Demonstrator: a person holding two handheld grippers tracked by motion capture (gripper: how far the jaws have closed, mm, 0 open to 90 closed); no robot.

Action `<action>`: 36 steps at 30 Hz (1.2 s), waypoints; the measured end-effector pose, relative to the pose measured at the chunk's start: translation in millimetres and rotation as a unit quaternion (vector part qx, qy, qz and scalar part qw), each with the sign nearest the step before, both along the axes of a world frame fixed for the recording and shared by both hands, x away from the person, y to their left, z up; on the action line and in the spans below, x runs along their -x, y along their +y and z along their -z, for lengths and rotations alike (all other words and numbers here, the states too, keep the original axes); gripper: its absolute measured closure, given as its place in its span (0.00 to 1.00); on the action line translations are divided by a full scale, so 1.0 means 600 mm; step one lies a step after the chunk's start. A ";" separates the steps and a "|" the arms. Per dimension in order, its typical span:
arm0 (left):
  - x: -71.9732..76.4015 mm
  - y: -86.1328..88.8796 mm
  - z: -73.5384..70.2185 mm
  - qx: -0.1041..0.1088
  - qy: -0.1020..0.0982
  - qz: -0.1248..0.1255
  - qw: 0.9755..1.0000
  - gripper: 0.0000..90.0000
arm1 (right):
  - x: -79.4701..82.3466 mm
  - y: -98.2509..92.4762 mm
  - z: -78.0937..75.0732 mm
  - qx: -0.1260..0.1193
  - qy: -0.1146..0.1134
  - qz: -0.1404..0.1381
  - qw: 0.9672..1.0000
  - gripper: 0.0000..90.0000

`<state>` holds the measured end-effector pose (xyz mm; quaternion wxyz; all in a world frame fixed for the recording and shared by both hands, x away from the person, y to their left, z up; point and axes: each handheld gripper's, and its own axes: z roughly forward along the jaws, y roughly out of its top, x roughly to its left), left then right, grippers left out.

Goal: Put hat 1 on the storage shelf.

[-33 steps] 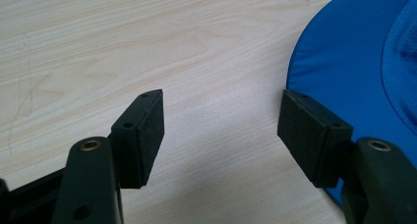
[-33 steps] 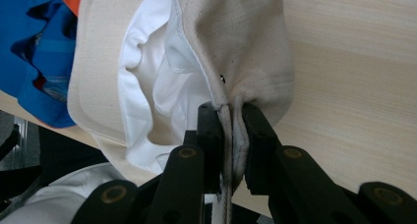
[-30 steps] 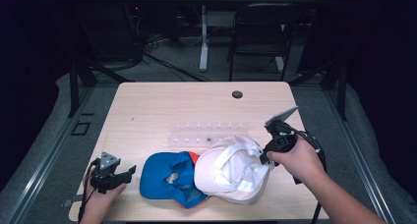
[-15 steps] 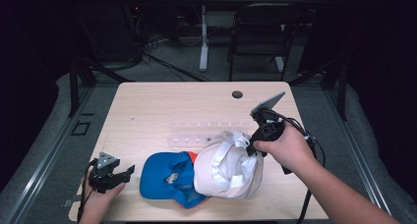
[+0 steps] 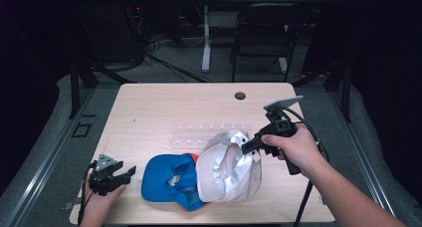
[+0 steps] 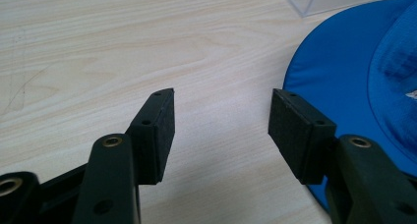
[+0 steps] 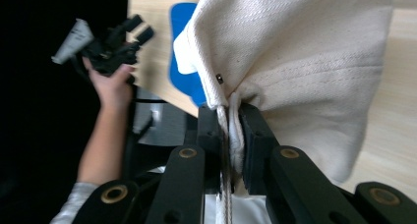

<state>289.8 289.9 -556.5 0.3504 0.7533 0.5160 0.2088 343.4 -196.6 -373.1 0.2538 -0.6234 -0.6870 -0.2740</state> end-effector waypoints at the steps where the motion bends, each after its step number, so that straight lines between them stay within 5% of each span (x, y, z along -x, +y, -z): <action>1: 0.000 0.000 0.000 0.000 -0.002 -0.001 1.000 0.49 | -0.001 -0.006 0.002 -0.014 0.007 -0.008 1.000 0.91; 2: 0.000 0.000 0.000 0.003 -0.006 -0.001 1.000 0.49 | 0.000 -0.006 0.005 -0.029 0.011 0.009 0.999 0.91; 3: 0.000 0.000 0.000 0.003 -0.006 -0.001 1.000 0.49 | 0.000 -0.006 0.005 -0.029 0.011 0.009 0.999 0.91; 7: 0.001 0.000 0.000 0.008 -0.006 0.000 1.000 0.50 | -0.001 -0.015 0.016 -0.095 0.018 0.011 0.995 0.91; 14: 0.001 -0.002 0.000 0.006 -0.003 0.002 1.000 0.50 | 0.002 -0.022 0.013 -0.172 0.015 0.030 0.985 0.91; 30: 0.002 -0.010 0.001 0.004 -0.009 0.016 1.000 0.50 | -0.002 -0.042 -0.039 -0.241 -0.026 0.063 0.968 0.91; 36: 0.002 -0.011 0.001 0.005 -0.008 0.016 1.000 0.50 | -0.015 -0.039 -0.043 -0.249 -0.028 0.075 0.965 0.91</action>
